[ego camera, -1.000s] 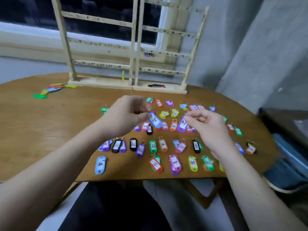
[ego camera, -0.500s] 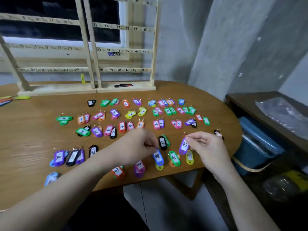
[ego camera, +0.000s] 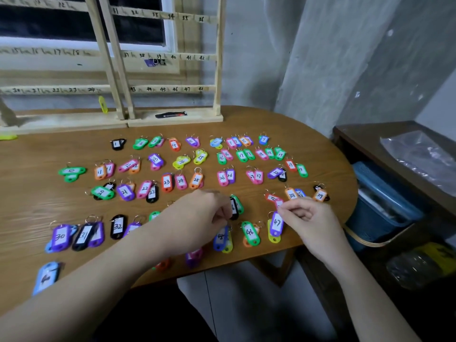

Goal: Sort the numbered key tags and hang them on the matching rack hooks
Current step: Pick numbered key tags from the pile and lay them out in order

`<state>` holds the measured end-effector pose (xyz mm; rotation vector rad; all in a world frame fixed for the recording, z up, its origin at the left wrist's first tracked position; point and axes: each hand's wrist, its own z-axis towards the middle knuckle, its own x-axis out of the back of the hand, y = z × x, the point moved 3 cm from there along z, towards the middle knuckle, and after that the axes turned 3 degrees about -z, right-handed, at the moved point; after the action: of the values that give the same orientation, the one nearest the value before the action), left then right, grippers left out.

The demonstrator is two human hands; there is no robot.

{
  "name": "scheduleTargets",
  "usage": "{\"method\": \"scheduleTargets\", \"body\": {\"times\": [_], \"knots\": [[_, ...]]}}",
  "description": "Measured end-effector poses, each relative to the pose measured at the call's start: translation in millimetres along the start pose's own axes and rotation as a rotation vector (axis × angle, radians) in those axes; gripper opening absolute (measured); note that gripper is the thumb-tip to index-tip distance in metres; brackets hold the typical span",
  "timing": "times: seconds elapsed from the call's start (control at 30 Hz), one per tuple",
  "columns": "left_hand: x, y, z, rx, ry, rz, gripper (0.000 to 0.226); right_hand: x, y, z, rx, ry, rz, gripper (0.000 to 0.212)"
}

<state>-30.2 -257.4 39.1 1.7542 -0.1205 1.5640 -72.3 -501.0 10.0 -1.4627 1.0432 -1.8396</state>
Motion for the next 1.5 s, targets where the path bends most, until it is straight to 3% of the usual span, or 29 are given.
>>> {"method": "scheduleTargets", "body": {"times": [0.27, 0.5, 1.03, 1.13, 1.33, 1.5], "knots": [[31.3, -32.6, -17.6, 0.045, 0.102, -0.062, 0.011, 4.0, -10.1, 8.5, 0.003, -0.026, -0.051, 0.007], [75.5, -85.8, -60.1, 0.162, 0.282, -0.128, 0.013, -36.8, -70.5, 28.2, 0.118, -0.081, -0.011, 0.014], [170.4, -284.3, -241.5, 0.697, 0.601, -0.091, 0.006, -332.2, -253.6, 63.8, 0.514, -0.582, -0.093, 0.015], [186.0, -325.0, -249.8, 0.779, 0.646, -0.094, 0.009, -385.5, -277.4, 70.5, 0.544, -0.622, -0.112, 0.015], [226.3, -405.7, -239.8, 0.853, 0.81, -0.208, 0.036, -495.1, -331.2, 97.5, 0.637, -0.608, -0.203, 0.003], [223.1, -446.9, -238.9, 0.873, 0.817, -0.033, 0.041, -574.2, -356.6, 112.3, 0.788, -0.611, -0.241, 0.03]]}}
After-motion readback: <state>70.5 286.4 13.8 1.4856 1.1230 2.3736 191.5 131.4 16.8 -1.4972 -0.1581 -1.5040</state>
